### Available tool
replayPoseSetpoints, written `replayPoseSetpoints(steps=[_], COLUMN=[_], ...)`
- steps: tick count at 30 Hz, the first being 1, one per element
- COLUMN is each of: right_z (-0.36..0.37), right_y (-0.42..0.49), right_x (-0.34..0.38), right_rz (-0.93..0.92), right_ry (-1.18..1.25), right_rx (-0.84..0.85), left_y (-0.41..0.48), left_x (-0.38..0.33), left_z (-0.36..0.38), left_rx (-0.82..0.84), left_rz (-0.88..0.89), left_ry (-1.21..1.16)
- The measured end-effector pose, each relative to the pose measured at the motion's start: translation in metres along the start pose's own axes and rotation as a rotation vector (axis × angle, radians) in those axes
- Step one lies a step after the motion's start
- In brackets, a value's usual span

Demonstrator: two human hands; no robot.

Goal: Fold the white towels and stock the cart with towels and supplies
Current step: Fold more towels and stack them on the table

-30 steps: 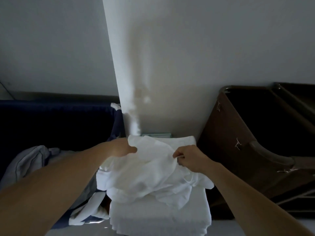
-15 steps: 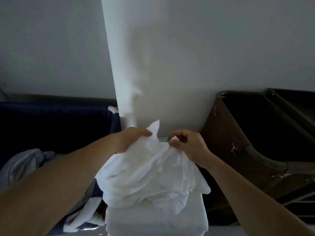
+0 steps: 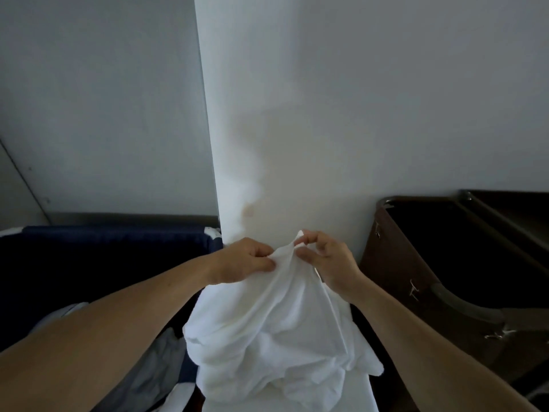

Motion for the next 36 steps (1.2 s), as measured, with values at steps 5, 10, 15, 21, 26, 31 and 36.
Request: replayPoseSetpoints(steps=[5, 10, 15, 21, 26, 31, 36], right_z=[-0.004, 0.007, -0.001, -0.016, -0.021, -0.018, -0.023], right_y=[-0.006, -0.003, 0.002, 0.006, 0.011, 0.007, 0.004], right_x=[0.013, 0.054, 0.105, 0.14, 0.157, 0.154, 0.148], right_rz=[-0.03, -0.085, -0.208, -0.268, -0.24, -0.236, -0.255], right_ry=[0.127, 0.188, 0.175, 0.139, 0.011, -0.033, -0.092], right_rx=[-0.123, -0.082, -0.052, -0.078, -0.056, -0.023, -0.082], left_y=[-0.018, -0.016, -0.024, -0.031, -0.034, -0.031, -0.03], left_x=[0.006, -0.038, -0.082, -0.117, -0.131, -0.13, -0.128], left_z=[-0.009, -0.044, -0.071, -0.085, -0.086, -0.069, -0.066], left_rx=[0.095, -0.118, -0.302, -0.474, -0.433, -0.399, -0.472], left_rz=[-0.077, 0.042, 0.239, 0.315, 0.339, 0.246, 0.236], left_ry=[0.146, 0.234, -0.043, 0.147, 0.178, 0.519, 0.431])
Point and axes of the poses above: each hand's wrist, its own y-axis towards the middle knuckle, its own z-axis out of the palm, x = y × z, the point moved 8 cm from there along y, towards the middle knuckle, and after that the axes turned 15 degrees about y, right-handed, at the moved point
